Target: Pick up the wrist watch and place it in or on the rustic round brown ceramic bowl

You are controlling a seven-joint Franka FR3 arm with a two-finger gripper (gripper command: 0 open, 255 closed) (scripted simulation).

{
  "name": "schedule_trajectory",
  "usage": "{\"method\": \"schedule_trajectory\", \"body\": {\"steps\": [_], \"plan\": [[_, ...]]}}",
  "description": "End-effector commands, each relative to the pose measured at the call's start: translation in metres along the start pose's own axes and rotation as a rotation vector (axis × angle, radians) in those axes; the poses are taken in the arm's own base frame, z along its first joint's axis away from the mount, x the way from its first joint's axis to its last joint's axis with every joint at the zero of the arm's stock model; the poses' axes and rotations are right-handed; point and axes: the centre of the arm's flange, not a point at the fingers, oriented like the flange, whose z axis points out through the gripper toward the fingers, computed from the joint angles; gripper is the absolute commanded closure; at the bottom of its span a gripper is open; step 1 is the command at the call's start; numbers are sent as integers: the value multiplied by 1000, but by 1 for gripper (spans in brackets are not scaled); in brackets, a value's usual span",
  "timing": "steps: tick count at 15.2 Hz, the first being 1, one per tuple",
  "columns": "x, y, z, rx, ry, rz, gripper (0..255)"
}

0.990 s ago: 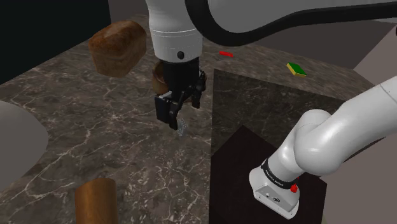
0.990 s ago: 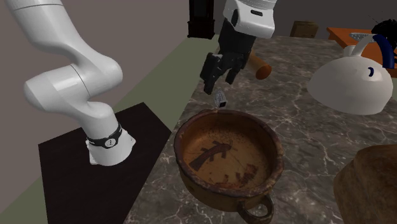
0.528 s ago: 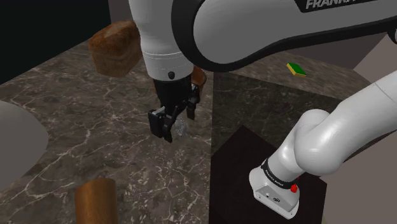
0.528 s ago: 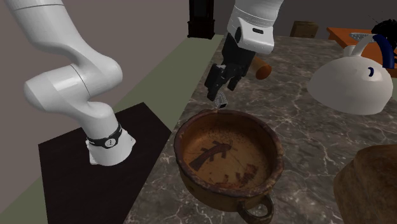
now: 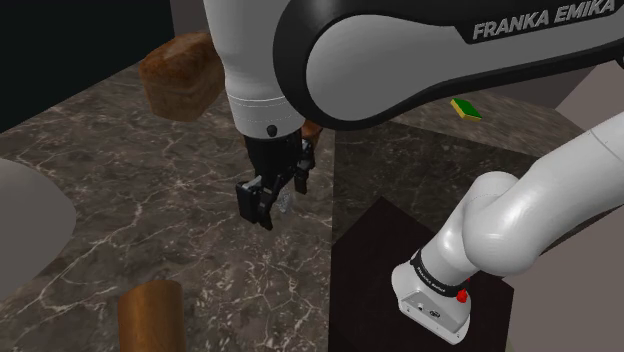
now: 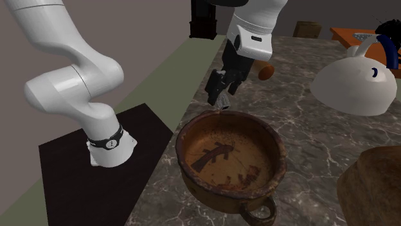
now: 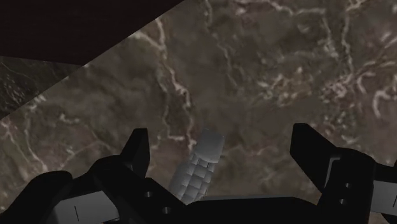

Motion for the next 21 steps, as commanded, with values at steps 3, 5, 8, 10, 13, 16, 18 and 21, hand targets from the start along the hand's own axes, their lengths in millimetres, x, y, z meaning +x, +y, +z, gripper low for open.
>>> {"method": "schedule_trajectory", "body": {"steps": [3, 5, 8, 10, 13, 16, 18, 21], "plan": [[0, 0, 0, 0, 0, 0, 255], [0, 0, 0, 0, 0, 0, 255], [0, 0, 0, 0, 0, 0, 255], [0, 0, 0, 0, 0, 0, 255], [-2, 1, -10, 0, 0, 0, 255], [-6, 3, -26, 0, 0, 0, 255], [-8, 4, -36, 0, 0, 0, 255], [-11, 6, -51, 0, 0, 0, 255]]}}
